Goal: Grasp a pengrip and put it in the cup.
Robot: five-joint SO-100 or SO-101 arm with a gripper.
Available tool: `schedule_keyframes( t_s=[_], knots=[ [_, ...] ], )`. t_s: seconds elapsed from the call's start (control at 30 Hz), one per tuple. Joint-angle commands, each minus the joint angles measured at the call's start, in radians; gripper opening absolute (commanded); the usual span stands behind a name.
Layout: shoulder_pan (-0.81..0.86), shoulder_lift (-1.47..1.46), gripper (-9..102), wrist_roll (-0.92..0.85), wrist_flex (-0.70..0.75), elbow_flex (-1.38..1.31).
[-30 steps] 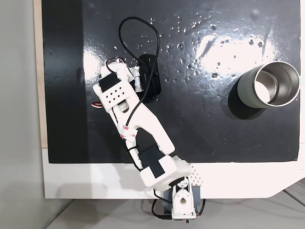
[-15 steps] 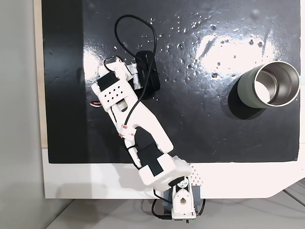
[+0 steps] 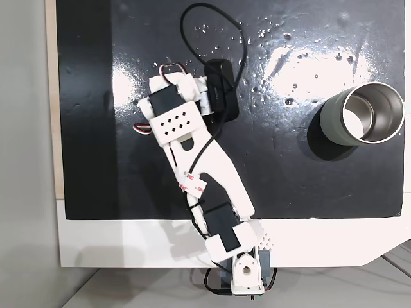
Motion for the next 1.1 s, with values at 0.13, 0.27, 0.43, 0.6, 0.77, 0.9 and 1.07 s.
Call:
schedule_keyframes(
  t_s=[0.13,0.27,0.43,0.6,0.77,0.9,1.07],
  knots=[
    [0.222,0.241,0,-0.202,0.267,-0.086],
    [0.356,0.319,0,-0.382,0.371,-0.048],
    [0.497,0.417,0,-0.486,0.411,-0.035],
    [0.646,0.499,0,-0.604,0.442,-0.026],
    [0.828,0.526,0,-0.733,0.394,-0.032],
    [0.962,0.528,0,-0.815,0.327,-0.025],
    [1.043,0.515,0,-0.862,0.201,-0.008]
  ],
)
